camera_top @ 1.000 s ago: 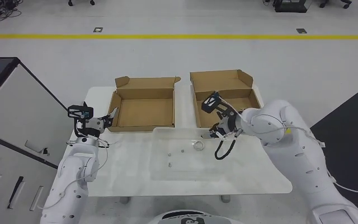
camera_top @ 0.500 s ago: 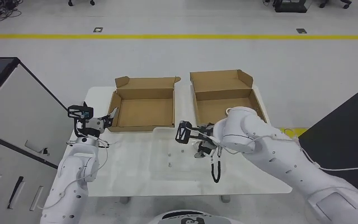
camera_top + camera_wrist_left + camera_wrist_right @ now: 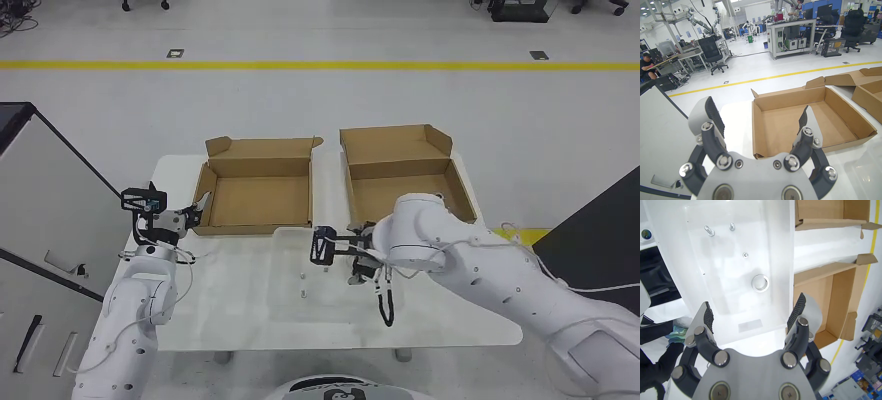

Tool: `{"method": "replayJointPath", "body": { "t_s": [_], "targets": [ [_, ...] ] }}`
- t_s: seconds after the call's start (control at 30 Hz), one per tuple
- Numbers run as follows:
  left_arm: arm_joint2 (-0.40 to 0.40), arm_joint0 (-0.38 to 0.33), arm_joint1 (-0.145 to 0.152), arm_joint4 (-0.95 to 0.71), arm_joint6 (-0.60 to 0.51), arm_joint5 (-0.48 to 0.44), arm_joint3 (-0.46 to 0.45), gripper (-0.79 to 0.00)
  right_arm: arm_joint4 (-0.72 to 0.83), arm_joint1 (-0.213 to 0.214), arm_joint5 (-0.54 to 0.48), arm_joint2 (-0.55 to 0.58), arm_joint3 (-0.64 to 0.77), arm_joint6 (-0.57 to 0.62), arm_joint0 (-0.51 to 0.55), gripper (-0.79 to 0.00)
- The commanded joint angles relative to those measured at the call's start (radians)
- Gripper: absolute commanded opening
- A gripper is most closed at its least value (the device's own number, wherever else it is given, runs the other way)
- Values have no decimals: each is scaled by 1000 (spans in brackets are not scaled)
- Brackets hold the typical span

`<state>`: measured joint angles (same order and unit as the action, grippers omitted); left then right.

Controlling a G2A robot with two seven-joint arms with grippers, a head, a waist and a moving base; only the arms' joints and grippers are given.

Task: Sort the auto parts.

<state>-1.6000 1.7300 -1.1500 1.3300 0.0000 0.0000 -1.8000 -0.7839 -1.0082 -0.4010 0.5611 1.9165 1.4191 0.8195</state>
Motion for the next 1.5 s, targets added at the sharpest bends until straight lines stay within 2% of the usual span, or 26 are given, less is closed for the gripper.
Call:
{"method": "replayJointPath", "body": {
  "t_s": [0.0,0.17,0.37,0.63,0.7,0.73,0.8,1.2,1.47],
  "targets": [
    [0,0,0,0,0,0,0,0,2,4,-24,-63,-17,-24,-41,0],
    [0,0,0,0,0,0,0,0,8,9,-60,-227,-37,-60,-174,0],
    [0,0,0,0,0,0,0,0,8,9,-60,-227,-37,-60,-174,0],
    [0,0,0,0,0,0,0,0,-65,13,-51,-231,-48,-74,-130,0],
    [0,0,0,0,0,0,0,0,-71,13,-55,-230,-45,-69,-126,-160],
    [0,0,0,0,0,0,0,0,-75,13,-57,-230,-44,-65,-123,-277],
    [0,0,0,0,0,0,0,0,-81,13,-60,-231,-45,-61,-116,-382],
    [0,0,0,0,0,0,0,0,-109,1,-77,-257,-95,-78,-100,-428],
    [0,0,0,0,0,0,0,0,-158,-27,-83,-296,-148,-83,-105,-443]
  ]
}}
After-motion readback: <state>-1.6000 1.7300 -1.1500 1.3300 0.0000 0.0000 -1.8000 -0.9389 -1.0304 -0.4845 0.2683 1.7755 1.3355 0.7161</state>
